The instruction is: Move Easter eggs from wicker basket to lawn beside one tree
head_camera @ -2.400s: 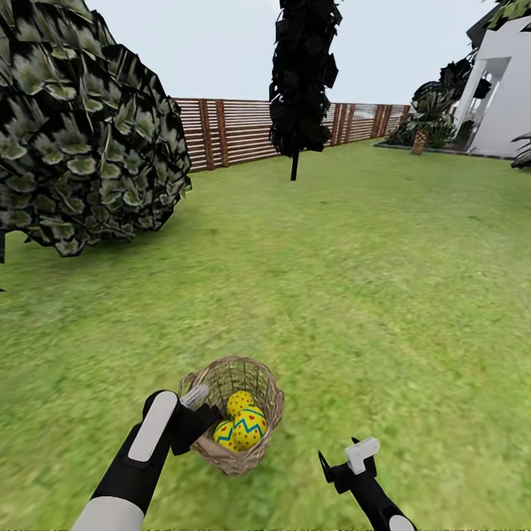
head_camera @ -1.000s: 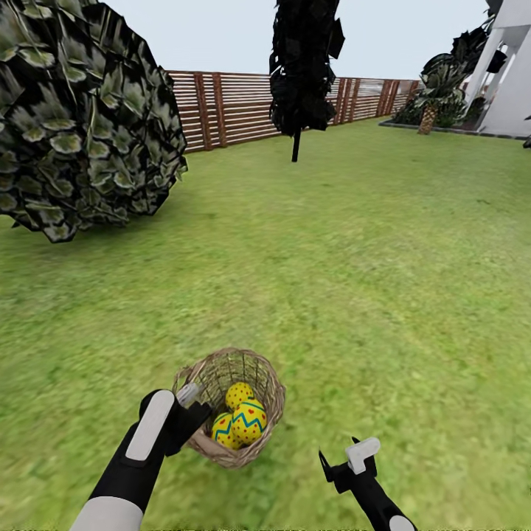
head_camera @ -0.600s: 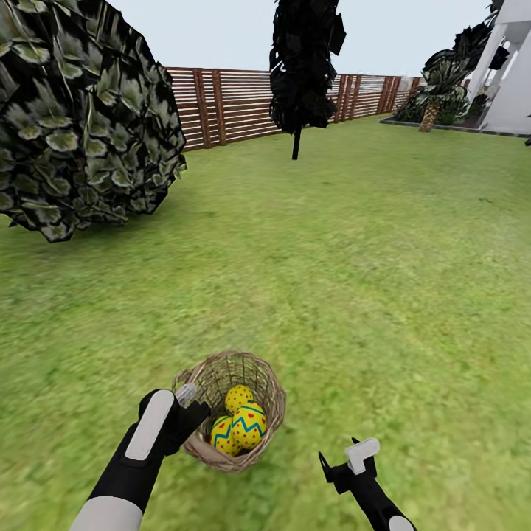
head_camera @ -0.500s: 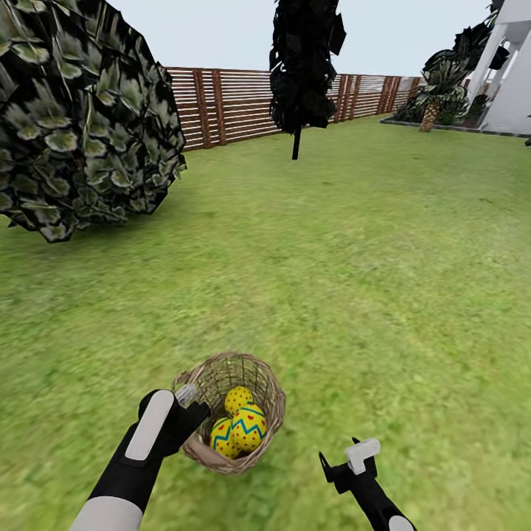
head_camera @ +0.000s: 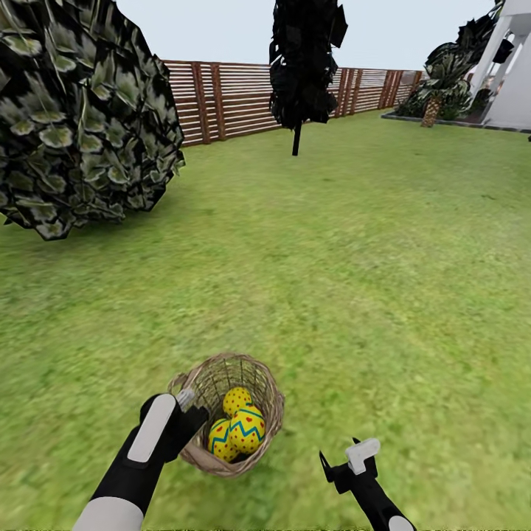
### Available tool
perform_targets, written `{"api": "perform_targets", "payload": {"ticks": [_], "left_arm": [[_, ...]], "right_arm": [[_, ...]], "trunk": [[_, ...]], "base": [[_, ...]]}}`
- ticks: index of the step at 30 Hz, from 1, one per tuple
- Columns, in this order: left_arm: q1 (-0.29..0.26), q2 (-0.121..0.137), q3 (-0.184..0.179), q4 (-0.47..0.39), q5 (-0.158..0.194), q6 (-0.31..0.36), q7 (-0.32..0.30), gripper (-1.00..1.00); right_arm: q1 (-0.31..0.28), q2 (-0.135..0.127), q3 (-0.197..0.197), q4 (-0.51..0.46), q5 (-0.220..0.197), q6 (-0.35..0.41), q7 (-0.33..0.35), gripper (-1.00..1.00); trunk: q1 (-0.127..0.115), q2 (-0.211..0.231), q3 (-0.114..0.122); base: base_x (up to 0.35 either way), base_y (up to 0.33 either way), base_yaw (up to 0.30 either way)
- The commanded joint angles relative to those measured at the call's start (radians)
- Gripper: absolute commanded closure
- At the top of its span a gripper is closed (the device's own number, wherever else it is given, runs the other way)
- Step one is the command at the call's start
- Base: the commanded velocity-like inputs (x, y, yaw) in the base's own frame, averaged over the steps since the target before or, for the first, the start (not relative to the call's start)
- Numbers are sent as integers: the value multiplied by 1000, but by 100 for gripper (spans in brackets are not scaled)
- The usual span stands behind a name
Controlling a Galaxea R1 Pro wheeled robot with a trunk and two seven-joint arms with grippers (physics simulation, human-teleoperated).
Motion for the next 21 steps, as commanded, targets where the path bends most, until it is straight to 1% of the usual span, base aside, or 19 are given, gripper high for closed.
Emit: {"api": "perform_targets", "payload": {"ticks": [1,6,11,14,15,19,21], "left_arm": [[0,0,0,0,0,0,0,-100],[0,0,0,-5,0,-35,0,-100],[0,0,0,-14,3,-46,0,-100],[0,1,0,-27,52,-50,0,-100],[0,1,0,-28,61,-50,0,-100],[0,3,2,-30,74,-56,0,-100],[0,4,2,-30,76,-81,0,-100]], "right_arm": [[0,0,0,0,0,0,0,-100],[0,0,0,1,0,0,0,-100],[0,0,1,7,0,-2,0,-100],[0,0,1,16,0,-4,0,-100],[0,0,1,16,0,-5,0,-100],[0,0,1,17,0,-5,0,-100],[0,0,1,17,0,-5,0,-100]], "trunk": [[0,0,-2],[0,0,-10],[0,0,-17],[11,-21,-32],[15,-28,-36],[31,-56,-55],[38,-70,-65]], "base": [[0,0,0],[0,0,0],[0,0,0],[0,0,0],[0,0,0],[0,0,0],[0,0,0]]}}
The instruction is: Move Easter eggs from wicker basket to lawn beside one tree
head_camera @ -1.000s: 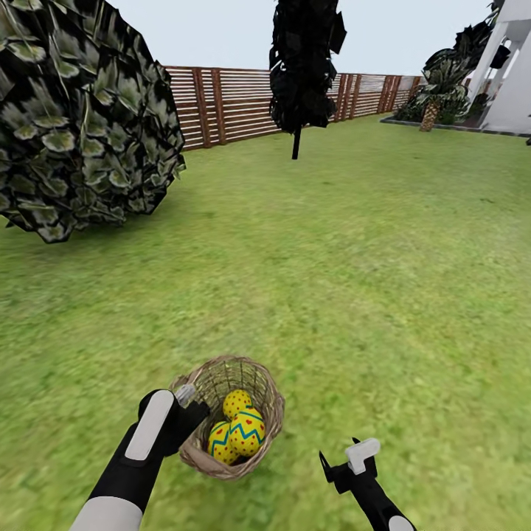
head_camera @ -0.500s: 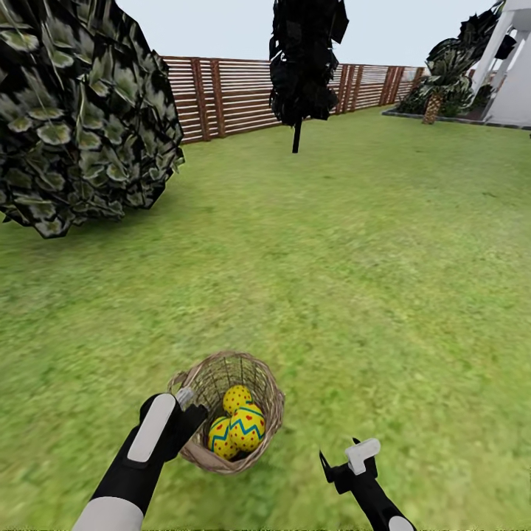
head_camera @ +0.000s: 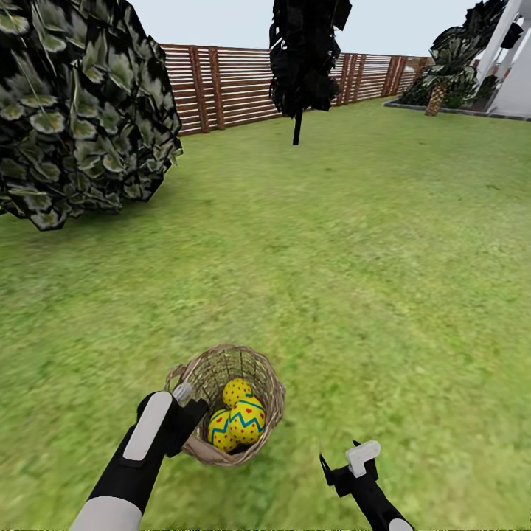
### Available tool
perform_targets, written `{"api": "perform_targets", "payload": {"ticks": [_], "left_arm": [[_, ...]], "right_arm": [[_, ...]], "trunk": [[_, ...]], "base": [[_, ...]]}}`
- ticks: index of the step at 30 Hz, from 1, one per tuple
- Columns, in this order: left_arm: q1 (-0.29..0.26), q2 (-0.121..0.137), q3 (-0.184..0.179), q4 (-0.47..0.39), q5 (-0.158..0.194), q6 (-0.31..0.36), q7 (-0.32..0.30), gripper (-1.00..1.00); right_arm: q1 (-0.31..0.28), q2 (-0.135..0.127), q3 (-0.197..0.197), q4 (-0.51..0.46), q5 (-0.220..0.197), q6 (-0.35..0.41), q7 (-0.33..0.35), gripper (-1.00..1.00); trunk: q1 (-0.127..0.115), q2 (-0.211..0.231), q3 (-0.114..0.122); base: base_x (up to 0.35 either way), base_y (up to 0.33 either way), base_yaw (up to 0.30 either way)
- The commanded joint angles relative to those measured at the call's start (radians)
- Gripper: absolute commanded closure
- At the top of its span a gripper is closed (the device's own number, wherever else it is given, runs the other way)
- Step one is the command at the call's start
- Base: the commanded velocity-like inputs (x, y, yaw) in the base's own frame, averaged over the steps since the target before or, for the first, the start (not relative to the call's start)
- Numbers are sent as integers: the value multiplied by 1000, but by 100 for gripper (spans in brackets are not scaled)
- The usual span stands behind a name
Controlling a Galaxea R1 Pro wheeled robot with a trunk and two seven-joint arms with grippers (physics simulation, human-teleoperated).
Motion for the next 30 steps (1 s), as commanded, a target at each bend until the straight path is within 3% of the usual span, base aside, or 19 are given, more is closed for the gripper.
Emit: {"api": "perform_targets", "payload": {"ticks": [1,7,13,30], "left_arm": [[0,1,-1,0,1,-33,4,-100],[0,-1,-1,-22,3,-91,60,-100],[0,-2,-2,-23,3,-133,67,-100],[0,3,-4,-17,0,-141,68,-100]], "right_arm": [[0,0,0,0,0,0,0,-100],[0,0,0,1,0,0,0,-100],[0,0,0,2,0,-1,0,-100],[0,-1,5,-16,3,-5,15,-100]], "trunk": [[4,-7,-5],[27,-49,-33],[50,-91,-61],[115,-210,-135]], "base": [[0,0,0],[0,0,0],[0,0,0],[0,0,0]]}}
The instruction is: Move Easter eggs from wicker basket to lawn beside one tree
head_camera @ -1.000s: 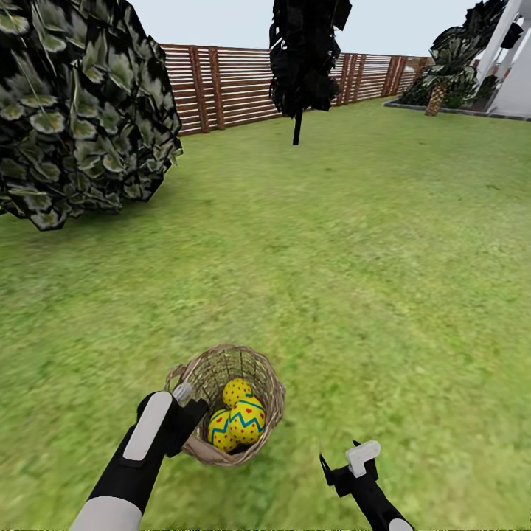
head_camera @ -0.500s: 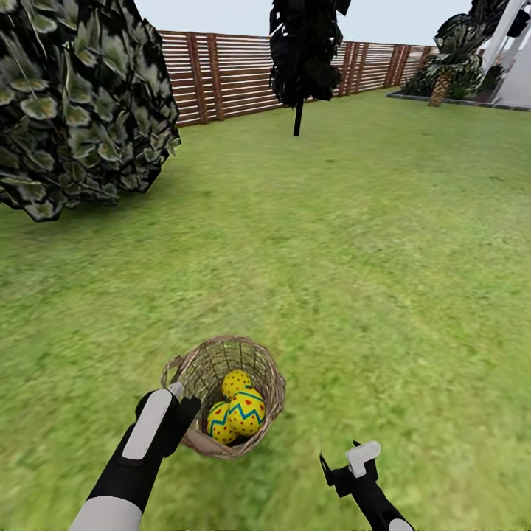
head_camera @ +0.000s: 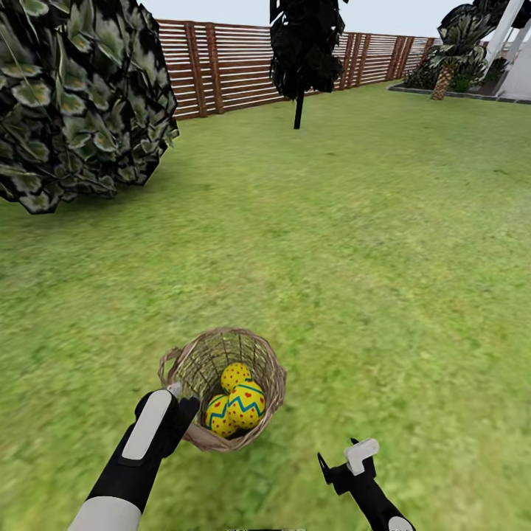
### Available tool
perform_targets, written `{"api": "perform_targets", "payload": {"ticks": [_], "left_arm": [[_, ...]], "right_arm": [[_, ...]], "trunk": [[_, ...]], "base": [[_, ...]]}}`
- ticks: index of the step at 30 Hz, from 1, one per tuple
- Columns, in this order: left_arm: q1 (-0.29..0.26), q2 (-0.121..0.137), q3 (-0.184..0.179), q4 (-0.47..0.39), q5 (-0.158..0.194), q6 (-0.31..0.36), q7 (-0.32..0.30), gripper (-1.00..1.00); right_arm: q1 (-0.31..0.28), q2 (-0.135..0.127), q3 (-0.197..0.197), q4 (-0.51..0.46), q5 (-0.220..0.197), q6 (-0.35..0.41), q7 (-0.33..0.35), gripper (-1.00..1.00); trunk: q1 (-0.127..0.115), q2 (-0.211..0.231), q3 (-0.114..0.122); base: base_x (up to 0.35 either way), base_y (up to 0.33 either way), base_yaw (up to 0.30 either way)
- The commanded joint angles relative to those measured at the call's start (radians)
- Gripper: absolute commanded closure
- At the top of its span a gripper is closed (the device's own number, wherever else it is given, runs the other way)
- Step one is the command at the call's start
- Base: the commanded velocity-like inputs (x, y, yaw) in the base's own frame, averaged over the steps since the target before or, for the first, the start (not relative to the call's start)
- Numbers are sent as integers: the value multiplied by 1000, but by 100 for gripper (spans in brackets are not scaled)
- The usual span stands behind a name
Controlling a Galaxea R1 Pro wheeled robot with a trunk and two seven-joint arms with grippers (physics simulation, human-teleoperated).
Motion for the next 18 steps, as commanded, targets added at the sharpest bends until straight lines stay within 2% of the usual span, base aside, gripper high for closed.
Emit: {"api": "perform_targets", "payload": {"ticks": [1,5,9,18], "left_arm": [[0,1,-1,1,-1,0,0,-100],[0,4,-1,2,-5,3,2,-100],[-1,3,-2,-6,-5,2,45,-100],[-1,3,-4,-5,-2,7,49,-100]], "right_arm": [[0,0,0,-4,1,0,1,-100],[0,-2,0,-51,5,7,-2,-100],[0,-5,1,-117,8,22,-2,-100],[0,-5,2,-120,9,24,-3,-100]], "trunk": [[4,-7,-3],[19,-35,-16],[31,-56,-25],[35,-63,-28]], "base": [[0,0,0],[0,0,0],[0,0,0],[0,0,0]]}}
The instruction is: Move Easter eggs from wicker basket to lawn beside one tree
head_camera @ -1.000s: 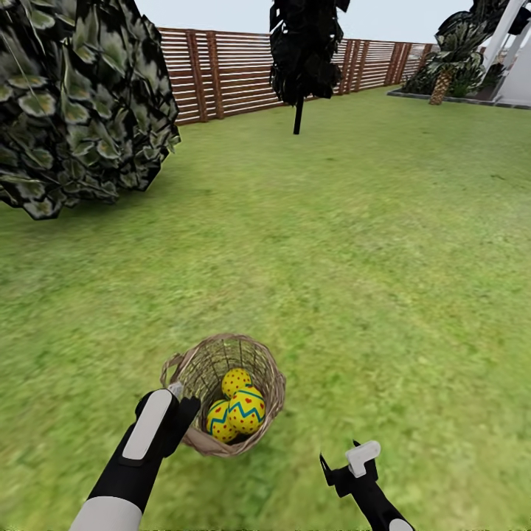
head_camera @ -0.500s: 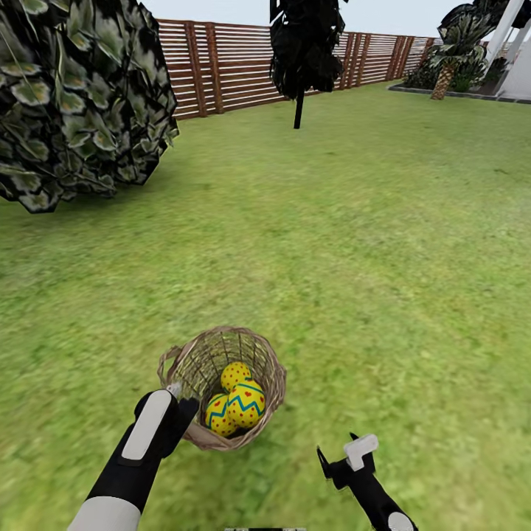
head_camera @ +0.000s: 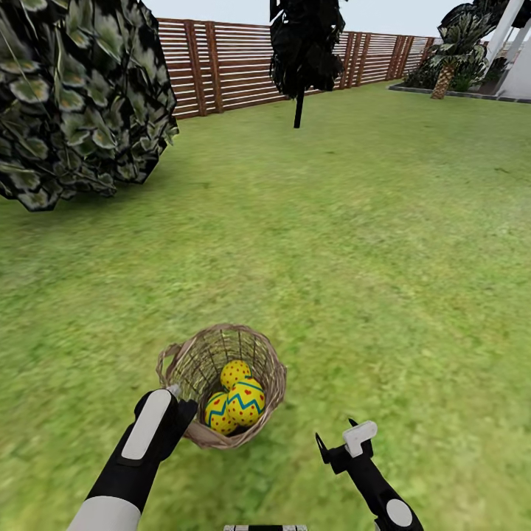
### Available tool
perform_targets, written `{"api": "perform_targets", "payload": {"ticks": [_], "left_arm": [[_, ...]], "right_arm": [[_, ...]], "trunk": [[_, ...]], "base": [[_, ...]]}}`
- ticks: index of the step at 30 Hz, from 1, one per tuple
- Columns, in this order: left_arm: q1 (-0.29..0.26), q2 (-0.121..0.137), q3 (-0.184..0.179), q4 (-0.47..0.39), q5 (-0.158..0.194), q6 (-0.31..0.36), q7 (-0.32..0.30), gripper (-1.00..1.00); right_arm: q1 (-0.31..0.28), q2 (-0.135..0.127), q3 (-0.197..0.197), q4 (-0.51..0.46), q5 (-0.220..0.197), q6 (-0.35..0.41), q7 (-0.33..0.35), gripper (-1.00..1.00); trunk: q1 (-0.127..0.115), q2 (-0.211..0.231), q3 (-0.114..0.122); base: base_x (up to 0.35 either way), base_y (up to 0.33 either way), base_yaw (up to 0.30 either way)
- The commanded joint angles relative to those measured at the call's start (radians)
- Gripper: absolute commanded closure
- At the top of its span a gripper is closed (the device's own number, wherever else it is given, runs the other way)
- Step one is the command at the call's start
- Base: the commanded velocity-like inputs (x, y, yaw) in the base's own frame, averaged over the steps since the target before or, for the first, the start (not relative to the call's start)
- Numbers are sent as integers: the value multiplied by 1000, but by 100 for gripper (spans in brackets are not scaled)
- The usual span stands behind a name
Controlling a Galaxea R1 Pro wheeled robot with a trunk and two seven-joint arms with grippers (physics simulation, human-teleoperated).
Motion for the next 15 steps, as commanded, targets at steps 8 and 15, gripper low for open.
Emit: {"api": "perform_targets", "payload": {"ticks": [8,15], "left_arm": [[0,0,-3,9,2,2,-16,-100],[0,0,-4,21,0,-1,-15,-100]], "right_arm": [[0,0,-1,0,-1,0,0,-100],[0,1,-1,0,-1,0,-1,-100]], "trunk": [[4,-7,-3],[4,-7,-3]], "base": [[8,-9,0],[44,-57,0]]}}
